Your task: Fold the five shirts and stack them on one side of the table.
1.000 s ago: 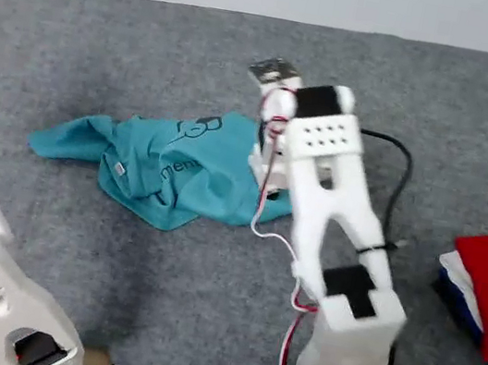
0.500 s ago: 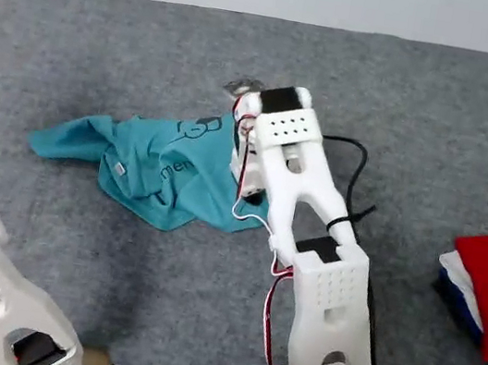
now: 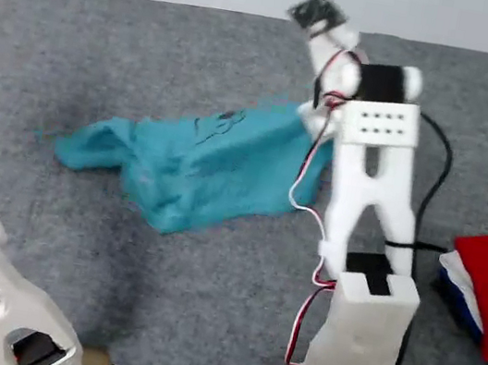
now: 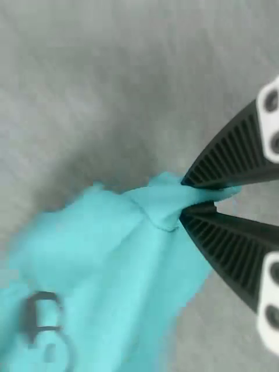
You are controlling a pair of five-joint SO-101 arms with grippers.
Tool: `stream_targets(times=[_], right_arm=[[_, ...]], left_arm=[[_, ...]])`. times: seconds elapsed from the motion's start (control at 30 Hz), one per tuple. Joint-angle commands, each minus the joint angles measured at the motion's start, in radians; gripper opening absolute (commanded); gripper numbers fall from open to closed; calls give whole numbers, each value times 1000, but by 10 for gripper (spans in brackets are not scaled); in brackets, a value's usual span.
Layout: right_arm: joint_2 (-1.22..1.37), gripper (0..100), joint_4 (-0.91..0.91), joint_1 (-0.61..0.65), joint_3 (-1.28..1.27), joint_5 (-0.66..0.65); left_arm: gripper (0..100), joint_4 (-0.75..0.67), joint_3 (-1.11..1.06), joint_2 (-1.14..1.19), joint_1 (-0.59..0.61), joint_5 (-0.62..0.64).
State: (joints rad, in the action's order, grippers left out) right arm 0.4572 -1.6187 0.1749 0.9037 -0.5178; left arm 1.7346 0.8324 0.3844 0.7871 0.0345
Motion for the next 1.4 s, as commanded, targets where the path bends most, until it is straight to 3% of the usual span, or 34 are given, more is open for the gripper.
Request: stream_targets(times=[0.0,0.17,0.4,0.73,0.9,1.1,1.27,1.37], right_arm=[[-96,10,79,-16,158,-87],[-93,10,165,56,354,-169],[-91,10,194,303,416,-322],[-91,10,-151,682,20,-327],[-111,10,-171,674,-241,-338],[-171,23,-173,590,-342,-365],[-275,182,-174,519,-354,-304],[-337,206,-177,492,-358,-213]], left_arm=[[224,18,5,-64,37,6],[224,20,5,-64,100,6],[224,20,1,-64,137,6],[224,20,-79,-64,137,6],[224,20,-84,-64,137,6],[224,20,-82,-66,106,6],[224,20,-84,-66,34,-48],[224,20,-101,-91,-23,-100]])
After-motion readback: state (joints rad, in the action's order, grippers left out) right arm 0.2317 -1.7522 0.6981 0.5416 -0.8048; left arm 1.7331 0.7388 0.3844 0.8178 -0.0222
